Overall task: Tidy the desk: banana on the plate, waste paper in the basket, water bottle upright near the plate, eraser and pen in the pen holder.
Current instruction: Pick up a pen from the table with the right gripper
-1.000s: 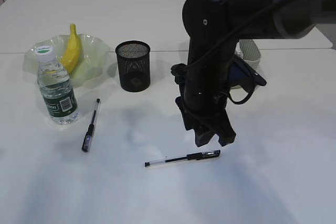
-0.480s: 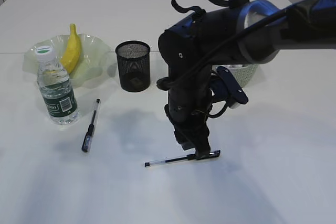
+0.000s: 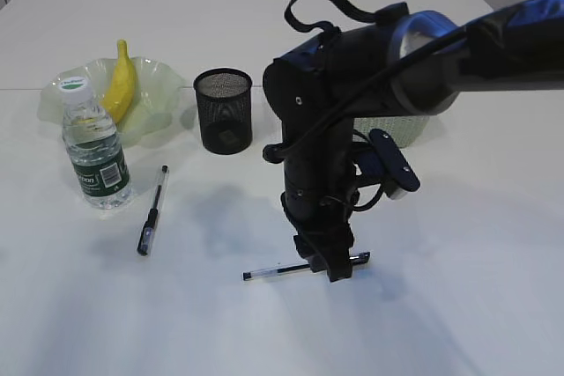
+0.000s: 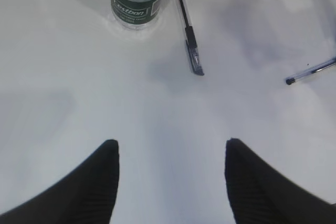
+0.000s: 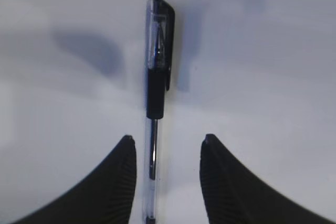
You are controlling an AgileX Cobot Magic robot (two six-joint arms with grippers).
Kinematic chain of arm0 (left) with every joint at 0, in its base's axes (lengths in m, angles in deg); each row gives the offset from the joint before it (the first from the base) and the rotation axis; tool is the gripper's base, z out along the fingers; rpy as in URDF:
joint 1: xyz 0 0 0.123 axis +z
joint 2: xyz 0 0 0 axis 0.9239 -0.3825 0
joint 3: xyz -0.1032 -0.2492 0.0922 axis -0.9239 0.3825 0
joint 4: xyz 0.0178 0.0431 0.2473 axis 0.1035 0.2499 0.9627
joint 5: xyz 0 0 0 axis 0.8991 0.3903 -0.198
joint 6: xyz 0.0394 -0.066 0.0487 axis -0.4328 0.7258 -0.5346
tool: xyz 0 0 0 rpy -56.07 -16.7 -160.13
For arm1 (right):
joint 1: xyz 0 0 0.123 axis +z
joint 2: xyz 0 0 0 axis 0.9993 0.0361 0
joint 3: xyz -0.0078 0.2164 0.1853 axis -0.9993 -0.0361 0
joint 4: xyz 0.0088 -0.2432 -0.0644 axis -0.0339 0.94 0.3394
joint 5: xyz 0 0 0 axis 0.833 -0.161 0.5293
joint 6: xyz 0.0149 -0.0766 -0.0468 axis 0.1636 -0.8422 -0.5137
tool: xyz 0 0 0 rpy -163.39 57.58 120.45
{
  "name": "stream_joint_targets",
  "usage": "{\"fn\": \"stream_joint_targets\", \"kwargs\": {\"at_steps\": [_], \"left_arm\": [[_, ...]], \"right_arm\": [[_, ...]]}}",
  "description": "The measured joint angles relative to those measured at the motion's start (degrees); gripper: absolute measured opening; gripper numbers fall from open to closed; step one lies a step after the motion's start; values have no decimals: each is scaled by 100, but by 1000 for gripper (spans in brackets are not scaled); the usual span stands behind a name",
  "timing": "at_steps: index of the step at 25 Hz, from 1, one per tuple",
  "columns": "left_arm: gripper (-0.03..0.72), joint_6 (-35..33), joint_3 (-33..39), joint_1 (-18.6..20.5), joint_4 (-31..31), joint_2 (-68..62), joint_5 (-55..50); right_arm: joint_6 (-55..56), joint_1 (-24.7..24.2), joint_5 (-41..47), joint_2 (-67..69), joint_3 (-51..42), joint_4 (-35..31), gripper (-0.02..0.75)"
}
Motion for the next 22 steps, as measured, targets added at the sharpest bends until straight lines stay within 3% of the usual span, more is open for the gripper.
{"fn": "stream_joint_targets", "kwargs": {"at_steps": [5, 11, 22], "left_arm": [[454, 0, 0, 0, 0, 0, -9], [454, 0, 0, 0, 0, 0, -9], [454, 0, 0, 0, 0, 0, 26]], "right_arm": [[9, 0, -43, 90, 0, -60, 315], [-45, 0, -422, 192, 0, -131, 430], [-915, -543, -459, 235, 0, -441, 443]]}}
